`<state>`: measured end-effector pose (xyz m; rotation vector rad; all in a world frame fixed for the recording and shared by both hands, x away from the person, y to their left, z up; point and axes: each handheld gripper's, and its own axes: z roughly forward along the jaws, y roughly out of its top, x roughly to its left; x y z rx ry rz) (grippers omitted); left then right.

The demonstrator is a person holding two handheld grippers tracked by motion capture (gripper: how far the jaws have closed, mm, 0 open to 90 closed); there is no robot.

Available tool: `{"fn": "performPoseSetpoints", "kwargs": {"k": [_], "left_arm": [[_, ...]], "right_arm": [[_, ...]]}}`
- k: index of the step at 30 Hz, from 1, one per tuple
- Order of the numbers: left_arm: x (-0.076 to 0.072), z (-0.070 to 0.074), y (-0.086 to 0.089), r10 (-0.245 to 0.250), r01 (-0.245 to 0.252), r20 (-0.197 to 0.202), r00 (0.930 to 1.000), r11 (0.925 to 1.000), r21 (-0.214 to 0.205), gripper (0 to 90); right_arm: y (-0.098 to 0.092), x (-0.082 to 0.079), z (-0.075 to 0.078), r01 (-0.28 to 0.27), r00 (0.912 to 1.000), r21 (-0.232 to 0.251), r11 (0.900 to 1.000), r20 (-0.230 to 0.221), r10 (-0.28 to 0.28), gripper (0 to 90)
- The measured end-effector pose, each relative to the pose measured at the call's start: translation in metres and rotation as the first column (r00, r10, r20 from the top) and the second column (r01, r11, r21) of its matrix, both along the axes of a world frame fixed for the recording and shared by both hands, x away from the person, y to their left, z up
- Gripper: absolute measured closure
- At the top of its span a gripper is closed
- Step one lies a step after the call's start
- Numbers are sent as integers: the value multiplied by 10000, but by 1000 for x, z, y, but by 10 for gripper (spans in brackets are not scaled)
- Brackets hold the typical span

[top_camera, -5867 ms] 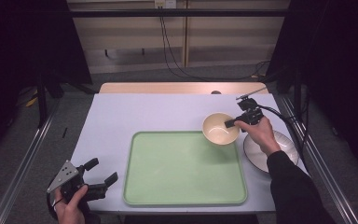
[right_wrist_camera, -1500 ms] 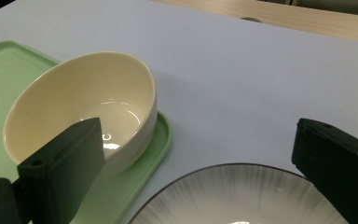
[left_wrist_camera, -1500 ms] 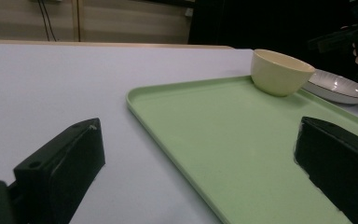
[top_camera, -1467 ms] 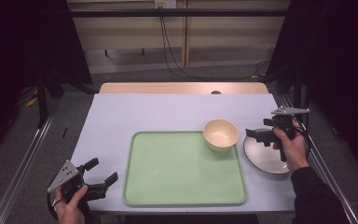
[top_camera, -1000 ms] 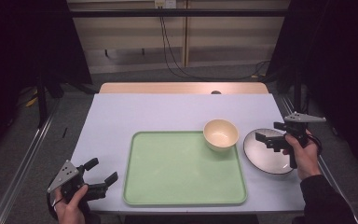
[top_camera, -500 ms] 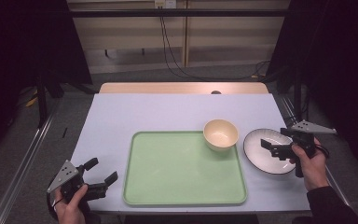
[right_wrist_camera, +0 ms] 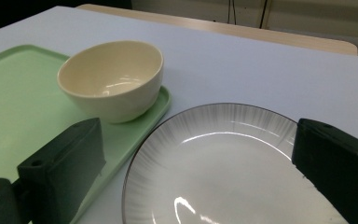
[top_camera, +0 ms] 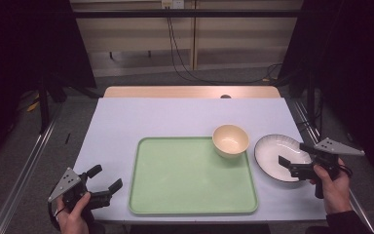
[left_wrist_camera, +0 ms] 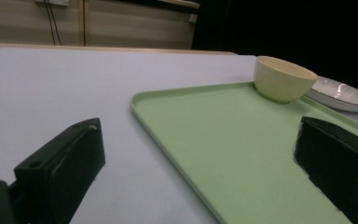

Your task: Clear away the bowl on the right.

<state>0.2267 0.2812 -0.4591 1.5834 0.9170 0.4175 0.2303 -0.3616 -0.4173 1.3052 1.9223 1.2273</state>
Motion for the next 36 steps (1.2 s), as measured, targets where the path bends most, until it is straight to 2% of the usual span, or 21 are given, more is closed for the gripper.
{"fn": "performPoseSetpoints", "kwargs": {"k": [7,10,17,20,25,30,36], "left_arm": [[0,0,0,-9,9,25,10000,10000,4,18],[-1,0,0,3,-3,47,10000,10000,43,18],[-2,0,0,68,-68,81,9999,10000,32,18],[-2,0,0,76,-77,78,9999,10000,30,18],[-2,1,0,64,-66,127,9999,9998,168,18],[-1,0,-1,26,-26,86,10000,10000,59,18],[-1,0,-1,6,-6,61,10000,10000,60,18]], "right_arm": [[-4,-18,-5,356,9991,157,9992,215,-360,19],[-7,-27,-8,555,9981,415,9976,254,-566,20],[-15,-43,-13,533,9979,689,9962,331,-557,19],[-21,-48,-14,598,9970,1063,9925,428,-647,18],[-23,-57,-17,420,9977,1282,9909,480,-484,17],[-24,-61,-21,427,9987,1157,9924,209,-454,9],[-24,-60,-21,386,9987,1067,9935,287,-419,10]]}}
